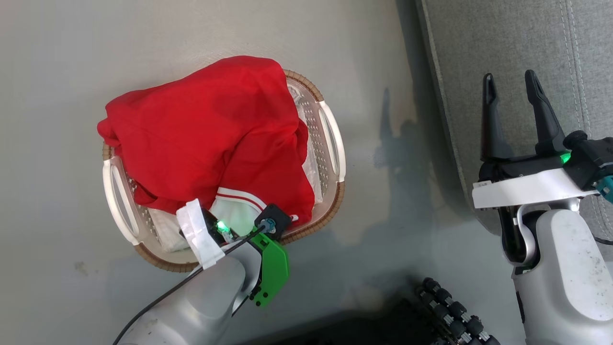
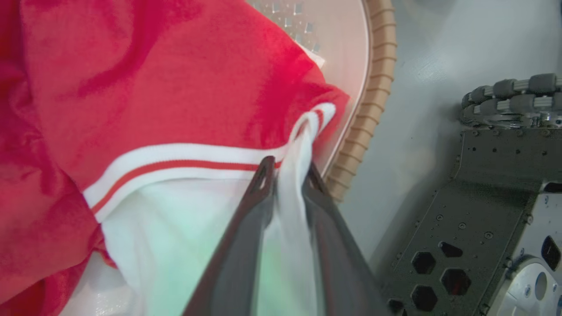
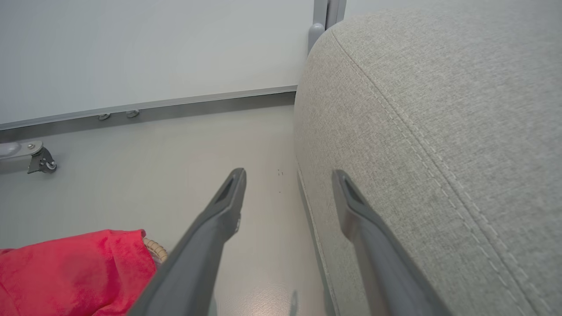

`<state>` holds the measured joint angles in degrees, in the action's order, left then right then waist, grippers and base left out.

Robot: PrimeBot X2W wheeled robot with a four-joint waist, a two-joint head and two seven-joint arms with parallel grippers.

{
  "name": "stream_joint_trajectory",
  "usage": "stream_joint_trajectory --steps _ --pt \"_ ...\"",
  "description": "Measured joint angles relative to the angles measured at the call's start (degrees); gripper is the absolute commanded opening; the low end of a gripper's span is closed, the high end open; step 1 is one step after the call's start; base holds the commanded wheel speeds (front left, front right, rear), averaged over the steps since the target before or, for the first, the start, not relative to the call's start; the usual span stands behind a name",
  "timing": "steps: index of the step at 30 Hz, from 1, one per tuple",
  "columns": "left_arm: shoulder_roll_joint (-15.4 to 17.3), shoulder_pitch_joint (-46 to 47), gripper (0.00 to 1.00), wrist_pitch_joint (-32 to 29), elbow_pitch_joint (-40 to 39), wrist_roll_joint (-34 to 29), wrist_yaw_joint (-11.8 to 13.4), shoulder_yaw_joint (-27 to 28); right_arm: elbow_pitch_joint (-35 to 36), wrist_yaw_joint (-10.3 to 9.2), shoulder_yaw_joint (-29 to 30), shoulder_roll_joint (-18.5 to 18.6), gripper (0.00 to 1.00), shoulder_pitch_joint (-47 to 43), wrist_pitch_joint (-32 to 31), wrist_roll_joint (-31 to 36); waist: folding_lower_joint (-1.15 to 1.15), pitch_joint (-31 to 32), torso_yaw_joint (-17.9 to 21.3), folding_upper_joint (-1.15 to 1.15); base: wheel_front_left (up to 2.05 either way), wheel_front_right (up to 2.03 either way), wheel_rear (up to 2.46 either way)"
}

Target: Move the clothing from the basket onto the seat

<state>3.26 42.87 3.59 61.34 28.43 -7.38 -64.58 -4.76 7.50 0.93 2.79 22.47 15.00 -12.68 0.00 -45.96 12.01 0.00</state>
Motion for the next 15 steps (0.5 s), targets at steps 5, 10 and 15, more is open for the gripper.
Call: stream_joint_trajectory --steps 5,10,15 --pt "0.0 0.3 0.0 0.3 0.1 1.6 0.0 -1.6 -0.4 0.01 0.0 0.0 1.0 0.2 0.0 -0.1 0.0 0.5 0.0 0.0 0.0 0.0 0.0" --pt "0.0 1.1 0.0 2.9 0.6 3.3 0.0 -1.8 -1.1 0.01 0.3 0.0 1.0 0.1 0.0 0.0 0.0 2.0 -0.4 0.0 0.0 0.0 0.0" --pt "0.0 1.1 0.0 7.3 1.4 4.1 0.0 -1.0 -1.7 0.01 0.4 0.0 1.0 -1.0 0.0 0.7 0.0 4.9 -1.0 0.0 0.0 0.0 0.0"
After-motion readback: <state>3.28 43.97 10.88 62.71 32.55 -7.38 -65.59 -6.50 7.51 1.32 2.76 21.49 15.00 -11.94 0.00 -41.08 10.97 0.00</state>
